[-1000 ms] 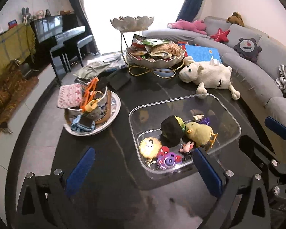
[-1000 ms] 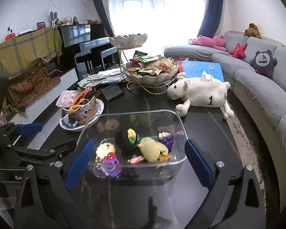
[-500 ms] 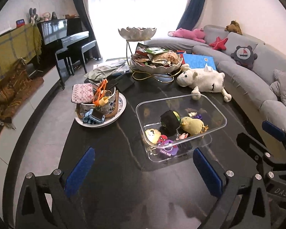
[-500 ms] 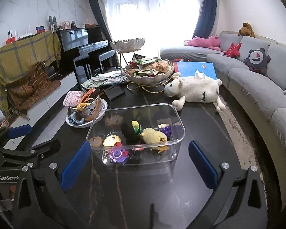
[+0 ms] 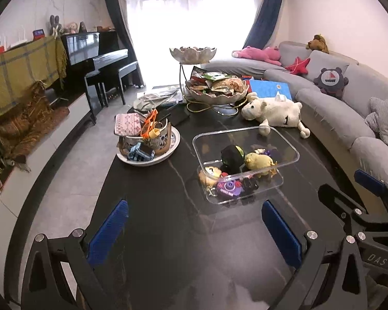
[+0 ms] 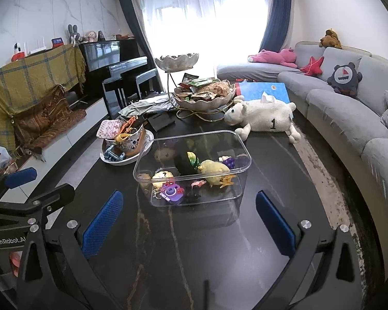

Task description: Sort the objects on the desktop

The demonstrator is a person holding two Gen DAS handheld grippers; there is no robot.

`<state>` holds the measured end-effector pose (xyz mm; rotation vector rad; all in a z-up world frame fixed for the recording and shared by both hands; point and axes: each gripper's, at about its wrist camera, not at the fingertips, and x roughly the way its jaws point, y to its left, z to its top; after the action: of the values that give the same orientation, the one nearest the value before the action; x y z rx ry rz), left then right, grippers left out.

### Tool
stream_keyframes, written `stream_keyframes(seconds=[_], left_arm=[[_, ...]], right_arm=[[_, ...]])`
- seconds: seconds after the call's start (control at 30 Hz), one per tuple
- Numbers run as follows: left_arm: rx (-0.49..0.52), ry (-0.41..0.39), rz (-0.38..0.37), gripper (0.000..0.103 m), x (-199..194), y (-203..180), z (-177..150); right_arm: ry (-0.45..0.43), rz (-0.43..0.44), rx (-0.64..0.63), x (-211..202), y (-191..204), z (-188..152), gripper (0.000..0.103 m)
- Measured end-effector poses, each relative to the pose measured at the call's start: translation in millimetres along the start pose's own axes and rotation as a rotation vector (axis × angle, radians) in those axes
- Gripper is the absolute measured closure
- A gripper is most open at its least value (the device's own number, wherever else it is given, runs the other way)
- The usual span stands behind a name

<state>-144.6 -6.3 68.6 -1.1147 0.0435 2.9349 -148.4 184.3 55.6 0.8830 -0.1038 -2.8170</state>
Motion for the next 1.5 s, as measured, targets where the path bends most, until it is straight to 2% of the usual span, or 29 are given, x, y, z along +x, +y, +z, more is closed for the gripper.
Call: stream_keyframes(seconds=[0.23,0.47,0.7,0.97,1.3,1.5], left_arm=[[-0.007,-0.016,-0.003,0.001,-18.9,-3.6,-13.7],[0.008,-0.045,0.045,0.001,-37.6,-10.0,-32.4],[-0.027,-0.034,-0.016,0.001,-46.8,-5.5,-49.1],[-0.007,-0.04,-0.013,0.001,-50.3,-6.3,-53.8],[-0.026,0.03,-0.054,0.001,-41.1,-5.5,-54.1],[-0.016,0.018,-0.039,0.001,-44.0,-8.1,-57.6]], right_arm=[[-0.009,-0.025,0.003,-22.0,1.7,-9.1,0.001],[-0.004,-0.012,0.01,-42.2,6.7,-23.7,0.001],[0.003,-0.004,0.029,-56.7,6.7,-37.5,0.001],[0.011,-0.018,0.028,-62.7,10.2,-42.3,0.001],[0.018,-0.035,0.034,-63.8,8.8,-42.7,0.001],[0.022,-0.036,0.042,-64.5,7.9,-44.7,0.001]])
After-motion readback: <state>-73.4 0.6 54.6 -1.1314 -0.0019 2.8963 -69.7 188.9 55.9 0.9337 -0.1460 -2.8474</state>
